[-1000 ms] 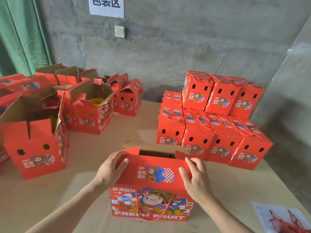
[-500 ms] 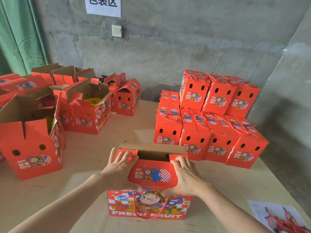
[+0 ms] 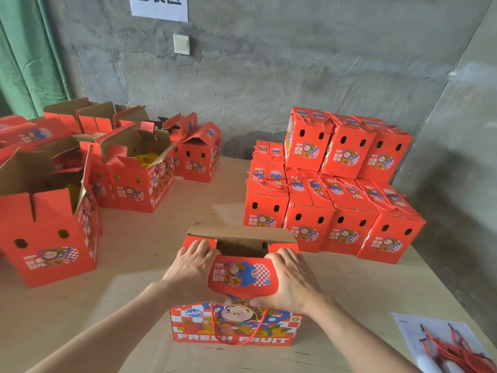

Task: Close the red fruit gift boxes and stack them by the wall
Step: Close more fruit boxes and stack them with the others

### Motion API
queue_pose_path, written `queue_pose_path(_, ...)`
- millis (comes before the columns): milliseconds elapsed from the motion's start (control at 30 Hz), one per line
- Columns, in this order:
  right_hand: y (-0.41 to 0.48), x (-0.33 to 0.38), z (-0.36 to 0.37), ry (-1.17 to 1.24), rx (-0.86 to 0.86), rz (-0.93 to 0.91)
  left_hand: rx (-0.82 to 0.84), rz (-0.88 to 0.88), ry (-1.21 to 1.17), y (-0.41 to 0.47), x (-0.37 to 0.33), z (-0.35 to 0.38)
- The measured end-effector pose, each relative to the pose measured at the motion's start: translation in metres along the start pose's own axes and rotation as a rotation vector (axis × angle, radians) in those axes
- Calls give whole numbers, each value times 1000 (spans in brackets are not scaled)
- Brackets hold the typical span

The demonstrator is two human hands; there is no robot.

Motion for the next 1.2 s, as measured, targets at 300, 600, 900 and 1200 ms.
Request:
queue_pose_path(300,3,0,0,-26,-2,-3,-16,-9,-2,-1,0,2)
queue_pose_path(600,1,3,-5,-33,53,-19,29,0,-54,4,0,3)
queue_pose_path(900,-1,0,-6,64,-153,12,-105,-110,-379,2,0,-8)
queue_pose_path(1200,7,-5,3,140,-8,33,-220,-325,-598,14,1,-9)
Point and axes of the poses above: each hand's wrist, its own y-axis towards the middle knuckle, its own z-axis out of the palm, x = y × z, the point moved 3 cm from there along y, towards the middle knuckle, and after that the axes turned 9 degrees about -z, right-handed, at the moved point
